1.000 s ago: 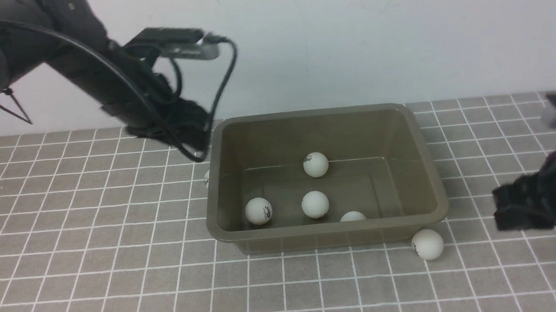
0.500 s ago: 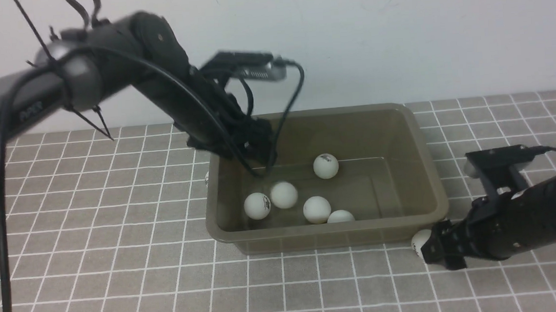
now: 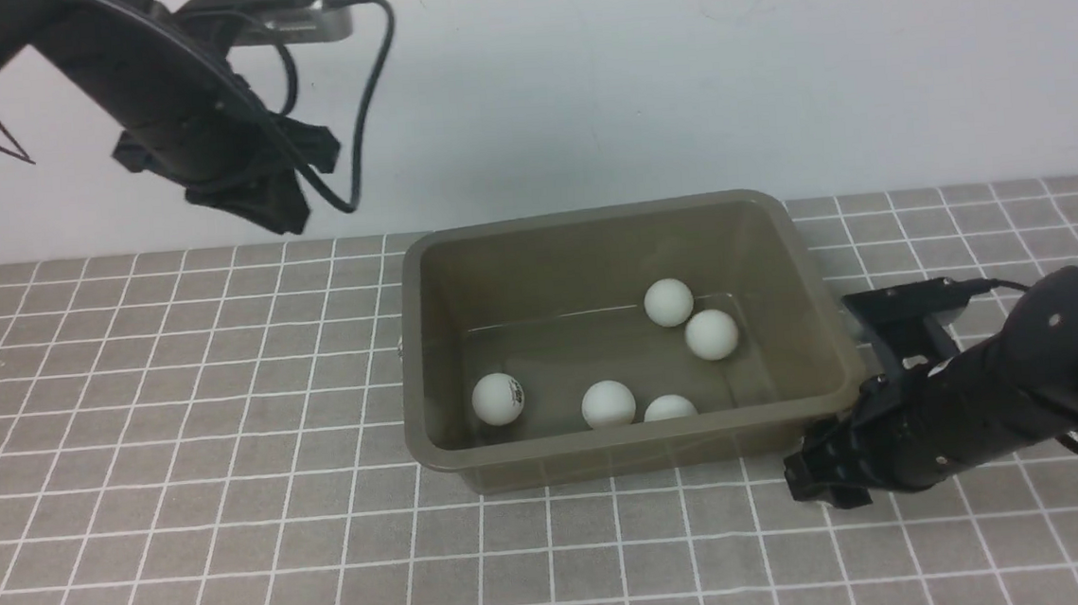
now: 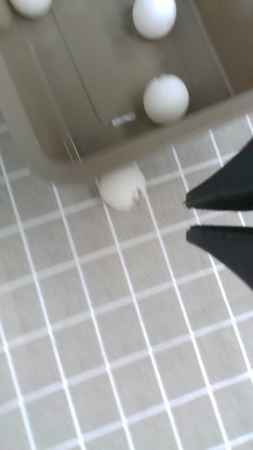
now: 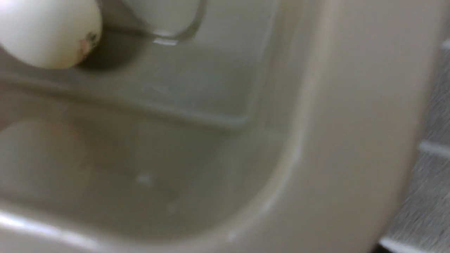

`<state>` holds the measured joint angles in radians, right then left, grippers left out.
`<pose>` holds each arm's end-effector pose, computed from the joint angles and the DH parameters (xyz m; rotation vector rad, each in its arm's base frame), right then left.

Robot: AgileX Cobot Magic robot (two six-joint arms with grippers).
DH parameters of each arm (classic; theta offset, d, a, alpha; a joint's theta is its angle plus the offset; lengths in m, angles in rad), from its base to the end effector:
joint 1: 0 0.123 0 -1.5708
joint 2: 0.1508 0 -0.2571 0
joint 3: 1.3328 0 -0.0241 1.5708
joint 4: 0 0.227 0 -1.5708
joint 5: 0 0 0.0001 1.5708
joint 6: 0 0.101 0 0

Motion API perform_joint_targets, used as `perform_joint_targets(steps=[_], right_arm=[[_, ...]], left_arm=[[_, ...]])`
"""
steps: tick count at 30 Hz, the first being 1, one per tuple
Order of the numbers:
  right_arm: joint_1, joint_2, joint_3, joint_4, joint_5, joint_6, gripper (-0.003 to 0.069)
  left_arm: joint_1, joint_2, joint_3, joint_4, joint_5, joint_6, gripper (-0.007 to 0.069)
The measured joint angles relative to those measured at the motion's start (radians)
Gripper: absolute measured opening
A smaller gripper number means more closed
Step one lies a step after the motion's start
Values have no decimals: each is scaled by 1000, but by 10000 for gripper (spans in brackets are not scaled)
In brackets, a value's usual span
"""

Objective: Put the table tennis balls into the box on the grey coffee tablecloth.
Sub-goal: 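Reach for and grasp a ping pong ball on the table, then release the ping pong ball into the bin and lift the gripper away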

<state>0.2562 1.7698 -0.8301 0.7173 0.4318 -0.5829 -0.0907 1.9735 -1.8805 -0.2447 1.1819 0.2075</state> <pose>0.2754 0.1009 0.1194 -0.3095 2.7565 0.4753 0.3963 -0.0588 0.2736 0.3393 2.7098 -0.3039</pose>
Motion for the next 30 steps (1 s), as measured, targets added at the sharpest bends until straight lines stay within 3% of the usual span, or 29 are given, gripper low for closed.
perform_joint_targets(steps=[7,14,19,20,26,30], right_arm=[[1,-246,-14,-91,258,66,365],[1,-324,-243,-111,293,118,365],[1,-175,-419,-147,347,197,365],[1,-107,-478,-158,389,231,377],[1,-9,-570,-166,487,265,542],[1,-9,-574,-166,487,268,582]], left_arm=[[89,23,0,5,17,24,-5],[64,165,0,-69,-5,155,43],[29,253,0,-155,-55,185,192],[14,281,0,-170,-81,201,267],[-25,319,0,-189,-131,242,510],[-37,320,0,-192,-162,243,575]])
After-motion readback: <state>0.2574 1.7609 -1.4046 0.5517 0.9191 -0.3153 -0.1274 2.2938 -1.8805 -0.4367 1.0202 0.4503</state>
